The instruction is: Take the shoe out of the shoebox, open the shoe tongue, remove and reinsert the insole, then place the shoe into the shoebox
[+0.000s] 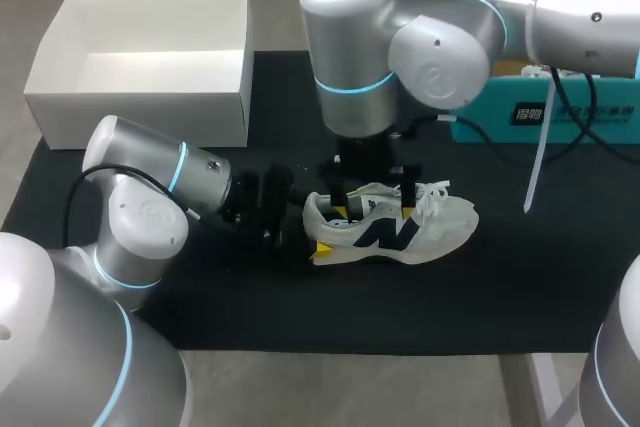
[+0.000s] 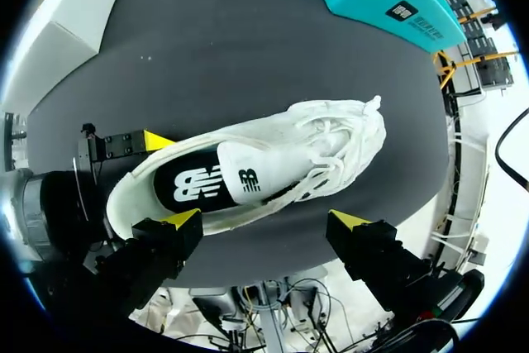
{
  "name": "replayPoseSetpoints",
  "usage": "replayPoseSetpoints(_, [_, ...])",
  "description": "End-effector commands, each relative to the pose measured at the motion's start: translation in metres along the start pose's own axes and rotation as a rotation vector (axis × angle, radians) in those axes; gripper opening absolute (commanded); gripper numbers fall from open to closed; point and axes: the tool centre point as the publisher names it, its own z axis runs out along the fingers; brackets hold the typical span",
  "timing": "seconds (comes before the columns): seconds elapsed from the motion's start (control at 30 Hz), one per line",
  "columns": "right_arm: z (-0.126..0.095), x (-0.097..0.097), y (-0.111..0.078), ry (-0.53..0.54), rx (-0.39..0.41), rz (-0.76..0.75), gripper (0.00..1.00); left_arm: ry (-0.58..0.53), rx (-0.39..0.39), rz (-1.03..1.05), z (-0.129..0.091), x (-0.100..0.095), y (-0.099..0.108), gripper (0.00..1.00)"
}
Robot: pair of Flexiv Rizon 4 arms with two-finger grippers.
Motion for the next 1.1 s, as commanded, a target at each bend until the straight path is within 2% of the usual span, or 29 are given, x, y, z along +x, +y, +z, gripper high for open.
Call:
replayPoseSetpoints(0.03, [0.009, 0.008, 0.011, -0.021, 0.015, -0.004, 1.00, 0.000, -0.005, -0.001, 0.001, 0.000, 0.000, 0.00])
replayPoseSetpoints(0.4, [0.026, -0.005, 0.026, -0.116, 0.032, 0.029, 1.00, 0.000, -0.005, -0.001, 0.001, 0.000, 0.000, 0.00])
replayPoseSetpoints(0.57, [0.017, -0.017, 0.027, -0.166, 0.027, 0.058, 1.00, 0.000, -0.005, -0.001, 0.001, 0.000, 0.000, 0.00])
replayPoseSetpoints(0.6, [0.015, -0.019, 0.028, -0.175, 0.024, 0.064, 0.92, 0.000, -0.005, -0.001, 0.001, 0.000, 0.000, 0.00])
replayPoseSetpoints(0.67, [0.010, -0.023, 0.028, -0.181, 0.021, 0.073, 0.50, 0.000, -0.005, -0.001, 0.001, 0.000, 0.000, 0.00])
replayPoseSetpoints(1.0, [0.001, -0.037, 0.029, -0.196, 0.024, 0.089, 0.15, 0.000, -0.005, -0.001, 0.001, 0.000, 0.000, 0.00])
replayPoseSetpoints(1.1, [-0.001, -0.045, 0.030, -0.183, 0.025, 0.104, 0.10, 0.000, -0.005, -0.001, 0.001, 0.000, 0.000, 0.00])
